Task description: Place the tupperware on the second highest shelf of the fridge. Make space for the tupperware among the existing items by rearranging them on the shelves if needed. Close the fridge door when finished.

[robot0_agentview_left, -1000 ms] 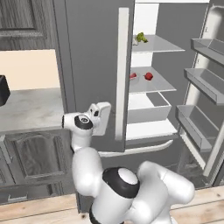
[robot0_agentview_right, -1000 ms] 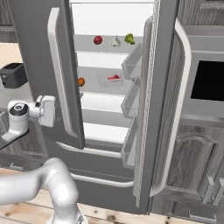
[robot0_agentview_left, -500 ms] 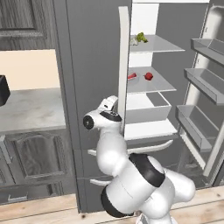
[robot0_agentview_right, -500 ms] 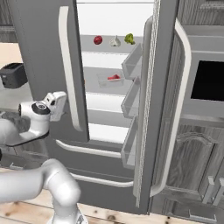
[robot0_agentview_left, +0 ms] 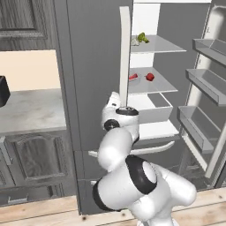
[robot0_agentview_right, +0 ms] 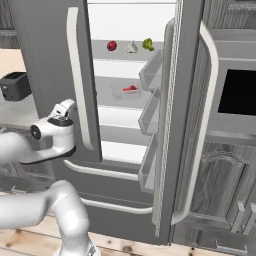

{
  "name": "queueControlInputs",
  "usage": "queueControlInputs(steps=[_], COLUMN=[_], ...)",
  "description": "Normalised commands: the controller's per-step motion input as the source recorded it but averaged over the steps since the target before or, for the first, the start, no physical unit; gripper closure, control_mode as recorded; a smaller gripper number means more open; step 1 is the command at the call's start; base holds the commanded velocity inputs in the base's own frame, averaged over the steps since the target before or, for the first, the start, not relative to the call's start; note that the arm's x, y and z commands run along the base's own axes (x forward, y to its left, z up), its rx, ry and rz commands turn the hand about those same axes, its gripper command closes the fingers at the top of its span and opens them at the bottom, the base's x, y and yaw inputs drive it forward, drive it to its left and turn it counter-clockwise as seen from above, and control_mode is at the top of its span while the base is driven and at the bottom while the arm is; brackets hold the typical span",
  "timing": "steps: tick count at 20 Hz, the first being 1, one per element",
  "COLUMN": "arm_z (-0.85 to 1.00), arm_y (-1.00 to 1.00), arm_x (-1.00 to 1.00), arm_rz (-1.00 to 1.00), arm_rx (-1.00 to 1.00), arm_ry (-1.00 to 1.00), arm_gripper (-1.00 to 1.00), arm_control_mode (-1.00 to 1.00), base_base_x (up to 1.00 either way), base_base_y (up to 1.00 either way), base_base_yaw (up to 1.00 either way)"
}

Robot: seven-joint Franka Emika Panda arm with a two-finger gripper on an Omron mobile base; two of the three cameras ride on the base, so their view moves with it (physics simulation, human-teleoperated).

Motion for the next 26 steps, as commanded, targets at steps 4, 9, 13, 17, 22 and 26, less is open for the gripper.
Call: queueControlInputs(steps=[4, 9, 13, 17, 22, 26], arm_z=[0.74, 1.00, 1.00, 0.83, 0.16, 0.81], arm_y=[0.63, 0.10, 0.04, -0.13, -0.69, -0.42], arm_x=[-0.84, -0.48, -0.11, -0.30, -0.87, -0.71], arm_rz=[0.04, 0.01, 0.00, 0.09, 0.23, 0.20], arm_rx=[-0.19, -0.01, 0.01, 0.13, 0.28, 0.26], arm_ry=[-0.31, -0.12, 0.00, 0.00, 0.00, 0.01], arm_gripper=[-1.00, -1.00, -1.00, -1.00, -1.00, -1.00], arm_control_mode=[-1.00, -1.00, -1.00, -1.00, -1.00, -1.00], base_base_x=[0.00, 0.00, 0.00, 0.00, 0.00, 0.00], base_base_y=[0.00, 0.00, 0.00, 0.00, 0.00, 0.00], base_base_yaw=[0.00, 0.00, 0.00, 0.00, 0.00, 0.00])
